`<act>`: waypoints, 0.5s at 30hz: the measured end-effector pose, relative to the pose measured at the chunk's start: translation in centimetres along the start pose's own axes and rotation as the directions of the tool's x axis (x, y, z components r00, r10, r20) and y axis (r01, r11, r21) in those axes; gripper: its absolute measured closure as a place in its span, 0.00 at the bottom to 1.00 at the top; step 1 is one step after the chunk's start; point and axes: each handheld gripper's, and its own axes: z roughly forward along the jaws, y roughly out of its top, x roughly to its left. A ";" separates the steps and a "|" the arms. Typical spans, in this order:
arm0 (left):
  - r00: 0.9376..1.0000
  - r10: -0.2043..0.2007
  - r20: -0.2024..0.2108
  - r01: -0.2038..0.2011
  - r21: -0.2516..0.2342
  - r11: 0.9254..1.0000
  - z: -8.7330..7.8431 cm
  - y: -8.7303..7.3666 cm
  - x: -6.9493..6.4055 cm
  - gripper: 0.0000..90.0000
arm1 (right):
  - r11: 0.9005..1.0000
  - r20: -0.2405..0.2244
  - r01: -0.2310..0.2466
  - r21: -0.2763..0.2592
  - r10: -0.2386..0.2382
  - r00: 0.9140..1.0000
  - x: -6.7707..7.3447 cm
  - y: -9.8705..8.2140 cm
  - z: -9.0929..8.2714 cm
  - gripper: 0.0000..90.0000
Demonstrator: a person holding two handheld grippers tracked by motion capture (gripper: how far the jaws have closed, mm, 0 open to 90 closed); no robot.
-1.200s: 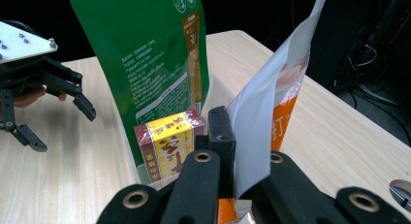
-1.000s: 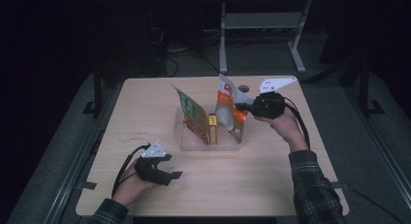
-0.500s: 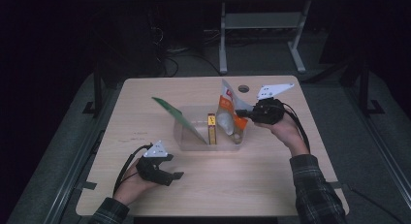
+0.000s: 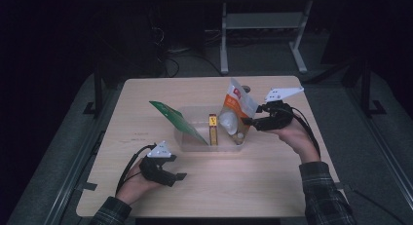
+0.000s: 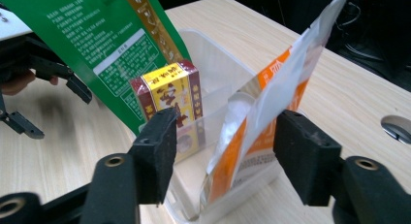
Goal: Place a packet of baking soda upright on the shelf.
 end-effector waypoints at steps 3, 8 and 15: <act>1.000 0.001 0.000 -0.001 -0.002 1.000 0.0 0.1 0.0 0.23 | 1.000 0.025 -0.011 0.004 0.010 1.000 0.0 -0.3 -0.1 0.39; 1.000 -0.001 0.003 0.001 -0.004 1.000 0.0 0.0 0.0 0.23 | 1.000 0.043 -0.026 -0.003 0.026 0.999 0.4 -0.7 -0.8 0.34; 1.000 0.029 0.012 -0.029 -0.002 1.000 -0.5 -0.2 0.0 0.22 | 1.000 0.094 -0.017 0.026 0.015 0.995 1.4 -1.8 -1.5 0.30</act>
